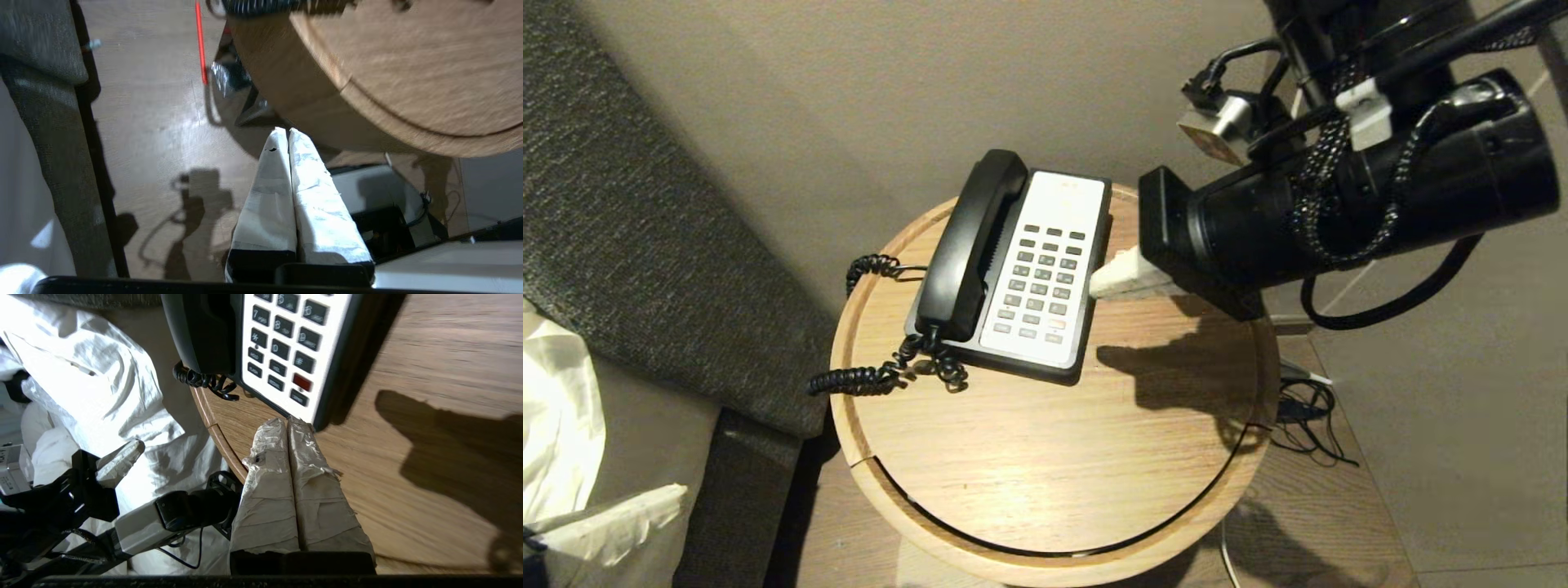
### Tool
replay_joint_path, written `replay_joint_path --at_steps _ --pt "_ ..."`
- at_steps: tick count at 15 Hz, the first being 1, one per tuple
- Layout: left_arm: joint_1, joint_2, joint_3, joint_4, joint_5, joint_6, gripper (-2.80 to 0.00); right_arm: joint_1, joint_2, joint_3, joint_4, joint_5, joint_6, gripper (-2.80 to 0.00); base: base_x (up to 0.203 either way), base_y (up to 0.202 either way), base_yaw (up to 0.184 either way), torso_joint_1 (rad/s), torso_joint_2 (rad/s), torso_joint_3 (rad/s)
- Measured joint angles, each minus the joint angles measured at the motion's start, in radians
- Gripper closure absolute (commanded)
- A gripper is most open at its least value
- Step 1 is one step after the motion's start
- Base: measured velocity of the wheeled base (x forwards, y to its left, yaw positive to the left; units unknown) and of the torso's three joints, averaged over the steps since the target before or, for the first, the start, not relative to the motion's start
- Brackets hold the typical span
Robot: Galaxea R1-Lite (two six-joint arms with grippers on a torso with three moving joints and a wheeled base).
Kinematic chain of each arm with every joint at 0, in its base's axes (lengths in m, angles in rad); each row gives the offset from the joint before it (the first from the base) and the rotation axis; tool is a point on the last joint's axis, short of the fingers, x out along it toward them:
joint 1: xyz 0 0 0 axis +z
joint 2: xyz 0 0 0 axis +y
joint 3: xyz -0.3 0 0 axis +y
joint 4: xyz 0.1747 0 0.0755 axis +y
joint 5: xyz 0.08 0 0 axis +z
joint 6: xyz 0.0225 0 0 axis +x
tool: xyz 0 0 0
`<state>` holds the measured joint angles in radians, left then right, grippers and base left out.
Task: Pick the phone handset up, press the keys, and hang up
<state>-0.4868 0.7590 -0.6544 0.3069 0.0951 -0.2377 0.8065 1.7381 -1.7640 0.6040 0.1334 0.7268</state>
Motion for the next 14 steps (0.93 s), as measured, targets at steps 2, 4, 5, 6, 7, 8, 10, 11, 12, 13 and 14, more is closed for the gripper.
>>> replay_joint_path --at_steps 2,4,5,6,7,8,10,11,12,13,14 --pt "0.001 -0.005 0.013 -0.017 0.008 0.001 0.0 -0.022 -0.053 0.023 0.015 -0.011 0.004 0.0 0.0 0.0 0.0 0.0 0.0 0.0" --pt "0.017 -0.012 0.024 -0.02 0.008 0.003 0.0 -0.061 -0.123 0.076 0.017 -0.015 0.016 0.0 0.0 0.0 0.0 0.0 0.0 0.0" --pt "0.029 -0.013 0.027 -0.02 0.008 0.0 0.0 -0.084 -0.159 0.11 0.015 -0.015 0.019 0.0 0.0 0.0 0.0 0.0 0.0 0.0" --pt "0.045 -0.015 0.028 -0.027 0.008 -0.005 0.0 -0.112 -0.202 0.151 0.012 -0.015 0.02 0.0 0.0 0.0 0.0 0.0 0.0 0.0" --pt "0.062 -0.019 0.035 -0.04 0.009 -0.003 0.0 -0.14 -0.247 0.19 0.011 -0.014 0.021 0.0 0.0 0.0 0.0 0.0 0.0 0.0" --pt "0.079 -0.024 0.044 -0.059 0.01 0.003 0.0 -0.175 -0.292 0.225 0.009 -0.012 0.024 0.0 0.0 0.0 0.0 0.0 0.0 0.0" --pt "0.105 -0.042 0.066 -0.088 0.01 0.007 0.0 -0.24 -0.368 0.265 0.009 -0.007 0.055 0.0 0.0 0.0 0.0 0.0 0.0 0.0" --pt "0.11 -0.054 0.07 -0.093 0.01 0.009 0.0 -0.261 -0.398 0.273 0.008 -0.005 0.074 0.0 0.0 0.0 0.0 0.0 0.0 0.0" --pt "0.113 -0.064 0.073 -0.093 0.009 0.009 0.0 -0.276 -0.424 0.277 0.009 -0.004 0.082 0.0 0.0 0.0 0.0 0.0 0.0 0.0" --pt "0.114 -0.073 0.076 -0.092 0.01 0.009 0.0 -0.29 -0.447 0.281 0.01 -0.003 0.084 0.0 0.0 0.0 0.0 0.0 0.0 0.0" --pt "0.115 -0.082 0.078 -0.092 0.009 0.009 0.0 -0.303 -0.469 0.283 0.015 -0.002 0.089 0.0 0.0 0.0 0.0 0.0 0.0 0.0"
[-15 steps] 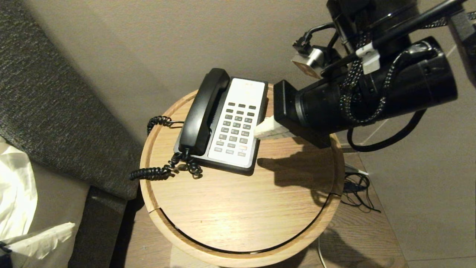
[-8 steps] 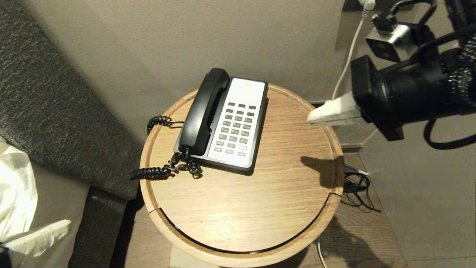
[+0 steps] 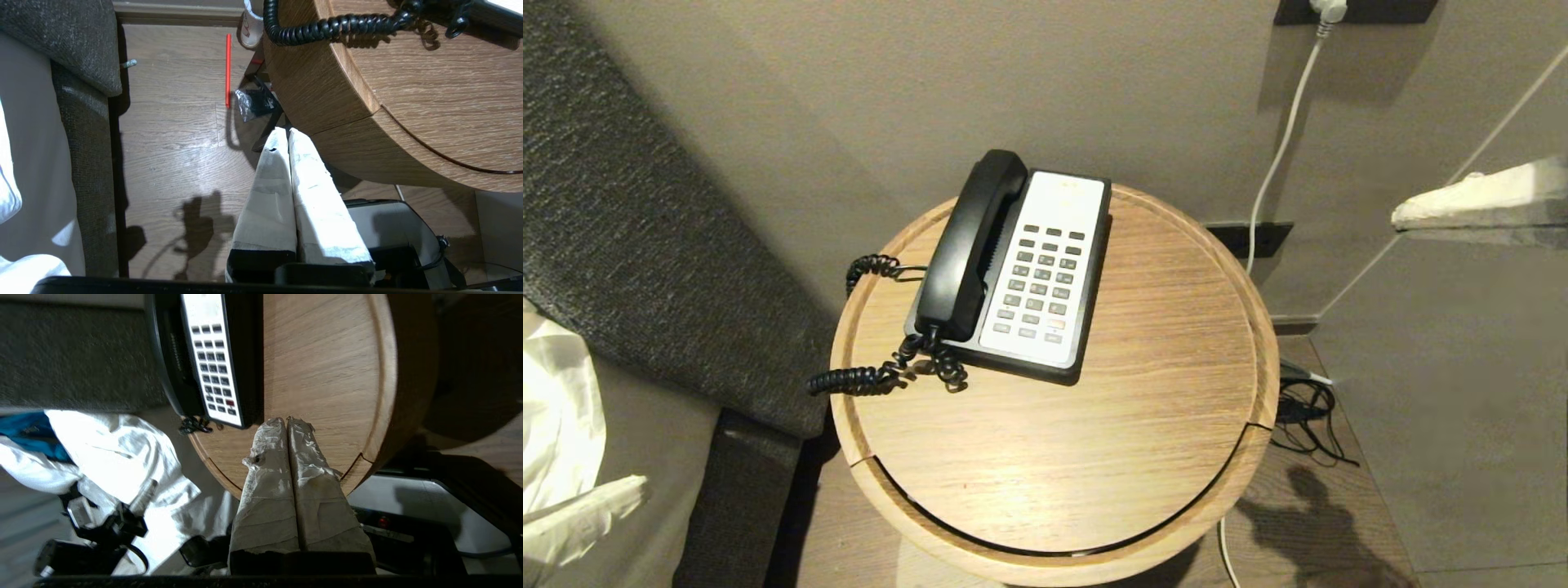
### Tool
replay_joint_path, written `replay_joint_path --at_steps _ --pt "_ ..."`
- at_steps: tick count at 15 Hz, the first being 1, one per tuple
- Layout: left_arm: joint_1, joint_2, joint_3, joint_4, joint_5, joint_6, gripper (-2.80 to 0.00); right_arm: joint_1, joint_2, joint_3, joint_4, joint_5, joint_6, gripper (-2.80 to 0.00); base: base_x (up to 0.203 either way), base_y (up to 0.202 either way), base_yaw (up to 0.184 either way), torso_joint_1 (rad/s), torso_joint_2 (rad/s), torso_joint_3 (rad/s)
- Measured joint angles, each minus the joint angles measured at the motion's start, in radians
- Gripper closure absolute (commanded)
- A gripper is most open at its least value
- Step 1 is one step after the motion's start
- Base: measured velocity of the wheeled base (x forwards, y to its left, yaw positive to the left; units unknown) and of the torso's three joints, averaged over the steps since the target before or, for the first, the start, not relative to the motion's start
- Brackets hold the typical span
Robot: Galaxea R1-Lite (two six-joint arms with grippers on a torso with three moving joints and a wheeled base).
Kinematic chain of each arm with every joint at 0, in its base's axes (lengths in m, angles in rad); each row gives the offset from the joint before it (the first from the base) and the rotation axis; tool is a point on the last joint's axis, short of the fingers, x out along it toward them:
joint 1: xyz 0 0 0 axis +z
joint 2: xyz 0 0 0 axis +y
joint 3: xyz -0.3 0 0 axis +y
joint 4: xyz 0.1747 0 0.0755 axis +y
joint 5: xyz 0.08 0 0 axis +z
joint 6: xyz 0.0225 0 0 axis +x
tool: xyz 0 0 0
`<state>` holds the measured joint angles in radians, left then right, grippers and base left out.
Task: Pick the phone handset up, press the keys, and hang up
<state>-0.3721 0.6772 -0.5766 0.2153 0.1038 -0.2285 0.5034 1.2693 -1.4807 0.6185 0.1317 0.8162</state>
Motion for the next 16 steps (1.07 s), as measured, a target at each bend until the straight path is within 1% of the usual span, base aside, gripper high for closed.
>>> replay_joint_path --at_steps 6,10,12,14,16 --pt "0.005 -0.034 0.022 0.003 -0.001 -0.002 0.0 -0.043 -0.087 0.037 0.002 0.004 0.017 0.0 0.0 0.0 0.0 0.0 0.0 0.0" --pt "0.01 -0.065 0.04 0.005 0.002 -0.01 0.0 -0.086 -0.15 0.101 0.002 0.008 0.017 0.0 0.0 0.0 0.0 0.0 0.0 0.0" --pt "0.033 -0.092 0.048 0.015 0.004 -0.014 0.0 -0.122 -0.2 0.143 0.003 0.008 0.018 0.0 0.0 0.0 0.0 0.0 0.0 0.0" --pt "0.056 -0.125 0.064 0.02 0.005 -0.026 0.0 -0.163 -0.258 0.186 0.003 0.012 0.043 0.0 0.0 0.0 0.0 0.0 0.0 0.0" --pt "0.119 -0.163 0.081 0.031 0.006 -0.032 0.0 -0.21 -0.325 0.229 0.003 0.035 0.081 0.0 0.0 0.0 0.0 0.0 0.0 0.0"
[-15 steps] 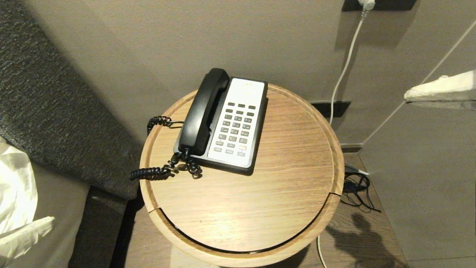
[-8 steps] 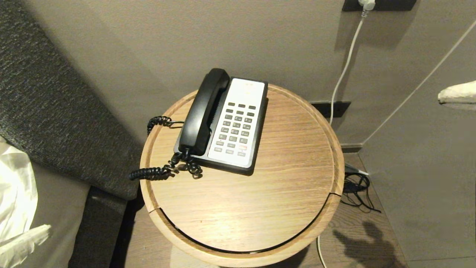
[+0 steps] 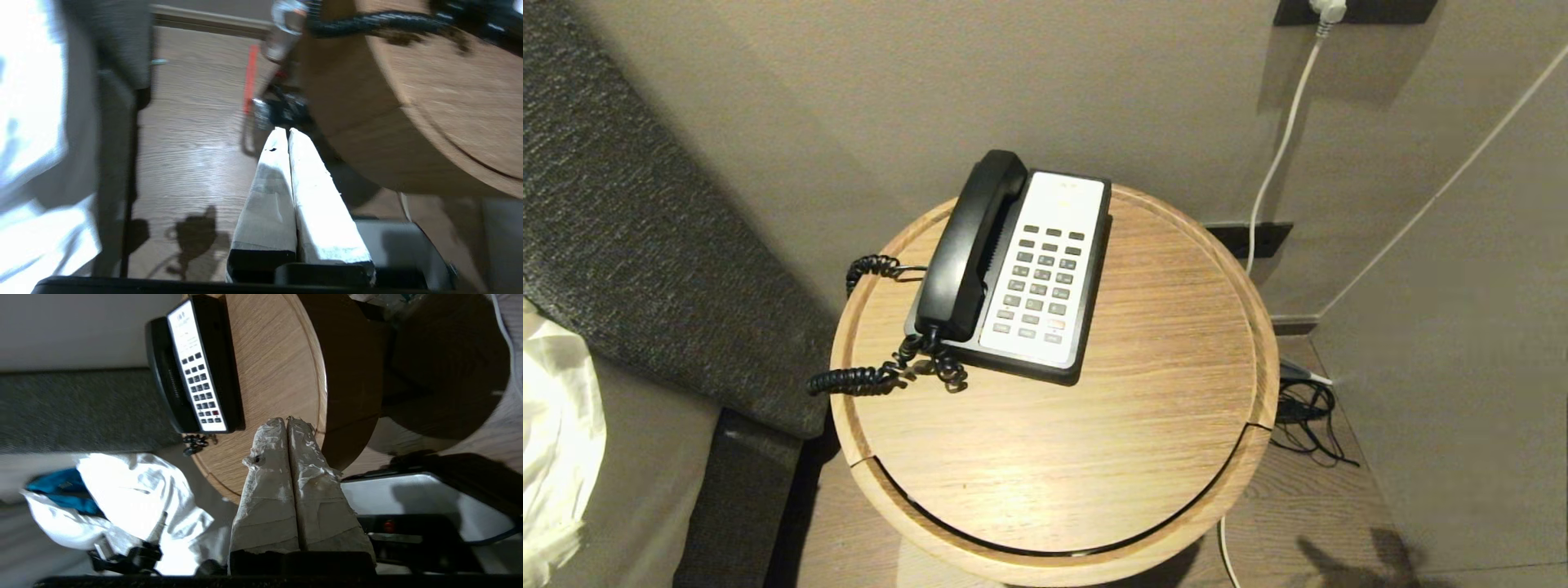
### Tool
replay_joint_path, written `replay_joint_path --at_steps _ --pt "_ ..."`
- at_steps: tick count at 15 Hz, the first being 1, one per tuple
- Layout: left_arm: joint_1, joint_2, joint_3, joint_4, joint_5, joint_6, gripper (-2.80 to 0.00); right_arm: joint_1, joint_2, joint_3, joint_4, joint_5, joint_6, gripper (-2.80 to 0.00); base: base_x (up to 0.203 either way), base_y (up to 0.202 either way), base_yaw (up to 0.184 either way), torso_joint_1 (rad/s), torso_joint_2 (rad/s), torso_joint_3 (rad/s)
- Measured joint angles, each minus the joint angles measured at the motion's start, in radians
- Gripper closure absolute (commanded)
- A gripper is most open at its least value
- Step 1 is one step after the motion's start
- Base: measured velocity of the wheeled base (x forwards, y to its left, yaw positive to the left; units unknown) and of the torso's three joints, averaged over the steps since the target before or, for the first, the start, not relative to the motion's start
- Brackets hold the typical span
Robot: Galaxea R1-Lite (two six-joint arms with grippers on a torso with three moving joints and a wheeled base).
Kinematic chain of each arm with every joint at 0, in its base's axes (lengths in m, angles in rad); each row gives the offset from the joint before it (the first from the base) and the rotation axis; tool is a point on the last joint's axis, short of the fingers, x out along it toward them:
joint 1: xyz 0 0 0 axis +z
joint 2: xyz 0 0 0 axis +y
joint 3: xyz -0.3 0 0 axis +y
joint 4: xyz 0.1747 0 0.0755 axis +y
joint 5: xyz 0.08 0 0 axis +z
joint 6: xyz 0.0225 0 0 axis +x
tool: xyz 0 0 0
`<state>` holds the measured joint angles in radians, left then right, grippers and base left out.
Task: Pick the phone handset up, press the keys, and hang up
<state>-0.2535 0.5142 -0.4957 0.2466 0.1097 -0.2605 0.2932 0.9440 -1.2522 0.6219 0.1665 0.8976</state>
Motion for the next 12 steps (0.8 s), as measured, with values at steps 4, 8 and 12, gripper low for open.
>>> replay_joint_path --at_steps 4,8,12 --pt "0.166 -0.095 0.059 0.01 -0.01 0.001 0.0 -0.083 -0.136 0.049 0.028 0.018 0.048 0.0 0.0 0.0 0.0 0.0 0.0 0.0" --pt "0.217 -0.166 0.125 0.009 -0.015 0.001 0.0 -0.137 -0.252 0.066 0.098 0.027 0.077 0.0 0.0 0.0 0.0 0.0 0.0 0.0" --pt "0.237 -0.211 0.144 0.028 -0.015 0.002 0.0 -0.179 -0.344 0.075 0.175 0.04 0.116 0.0 0.0 0.0 0.0 0.0 0.0 0.0"
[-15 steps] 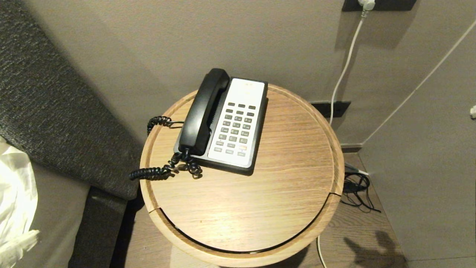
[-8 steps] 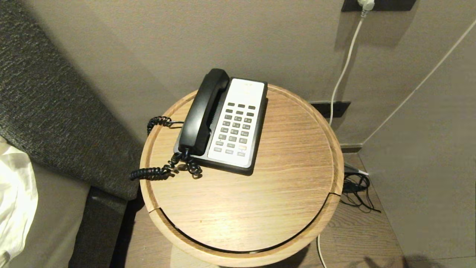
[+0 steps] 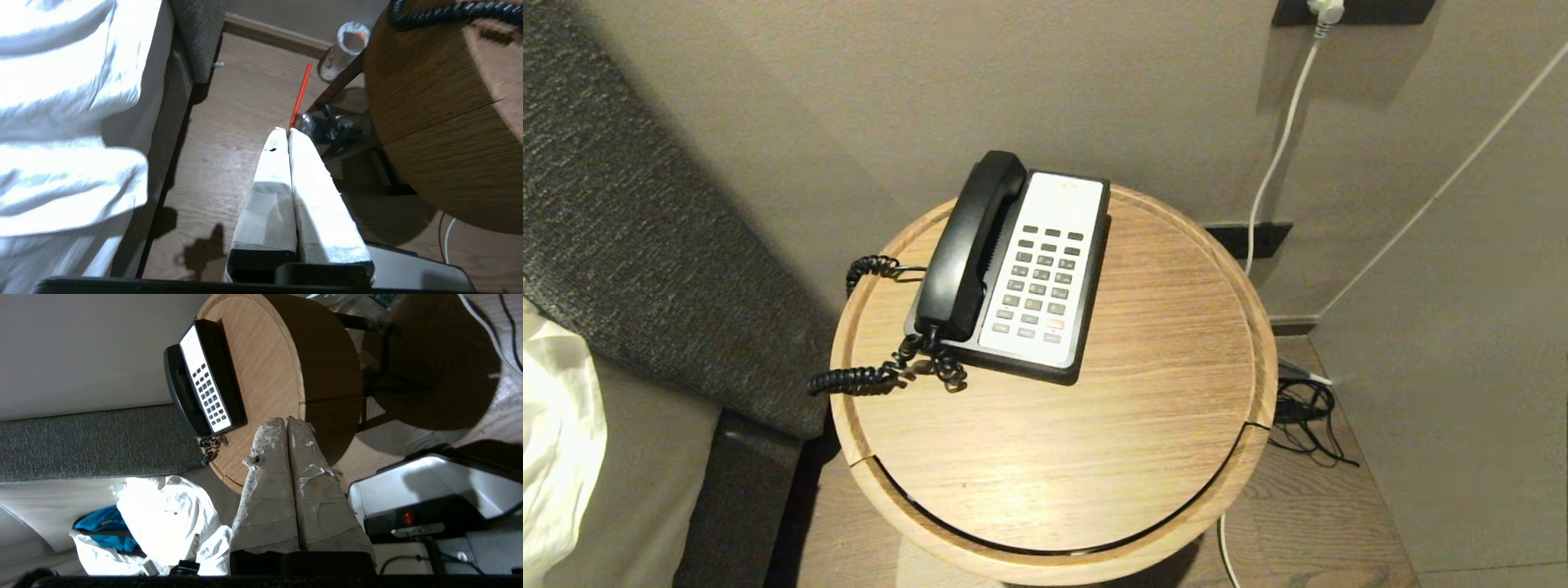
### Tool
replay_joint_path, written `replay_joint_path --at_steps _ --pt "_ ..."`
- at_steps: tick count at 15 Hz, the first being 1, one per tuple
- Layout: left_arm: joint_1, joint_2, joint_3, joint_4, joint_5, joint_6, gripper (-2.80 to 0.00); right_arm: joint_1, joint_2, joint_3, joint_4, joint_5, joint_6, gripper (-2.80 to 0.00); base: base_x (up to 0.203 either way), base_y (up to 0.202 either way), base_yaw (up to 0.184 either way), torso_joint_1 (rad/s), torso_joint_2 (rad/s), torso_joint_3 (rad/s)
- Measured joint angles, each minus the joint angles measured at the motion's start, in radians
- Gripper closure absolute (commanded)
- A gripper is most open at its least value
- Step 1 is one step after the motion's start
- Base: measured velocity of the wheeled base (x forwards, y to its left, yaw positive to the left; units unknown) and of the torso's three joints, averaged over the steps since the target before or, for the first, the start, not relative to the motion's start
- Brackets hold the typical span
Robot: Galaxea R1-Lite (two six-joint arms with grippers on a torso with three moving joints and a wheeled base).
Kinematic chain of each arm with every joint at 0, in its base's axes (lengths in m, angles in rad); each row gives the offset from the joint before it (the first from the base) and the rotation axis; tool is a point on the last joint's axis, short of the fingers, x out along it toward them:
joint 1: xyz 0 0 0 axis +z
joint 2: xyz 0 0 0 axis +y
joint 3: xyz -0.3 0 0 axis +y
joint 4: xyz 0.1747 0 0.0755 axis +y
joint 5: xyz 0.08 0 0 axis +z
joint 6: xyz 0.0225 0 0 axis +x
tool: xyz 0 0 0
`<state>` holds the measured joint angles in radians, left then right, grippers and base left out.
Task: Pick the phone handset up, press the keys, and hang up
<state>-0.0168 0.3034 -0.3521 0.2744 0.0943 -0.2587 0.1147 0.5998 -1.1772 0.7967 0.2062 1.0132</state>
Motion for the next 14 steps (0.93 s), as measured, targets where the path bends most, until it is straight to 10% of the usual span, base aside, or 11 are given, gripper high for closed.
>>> replay_joint_path --at_steps 14 --pt "0.013 -0.231 0.114 0.109 -0.029 0.101 0.0 -0.095 -0.381 0.122 0.314 0.053 -0.064 0.0 0.0 0.0 0.0 0.0 0.0 0.0"
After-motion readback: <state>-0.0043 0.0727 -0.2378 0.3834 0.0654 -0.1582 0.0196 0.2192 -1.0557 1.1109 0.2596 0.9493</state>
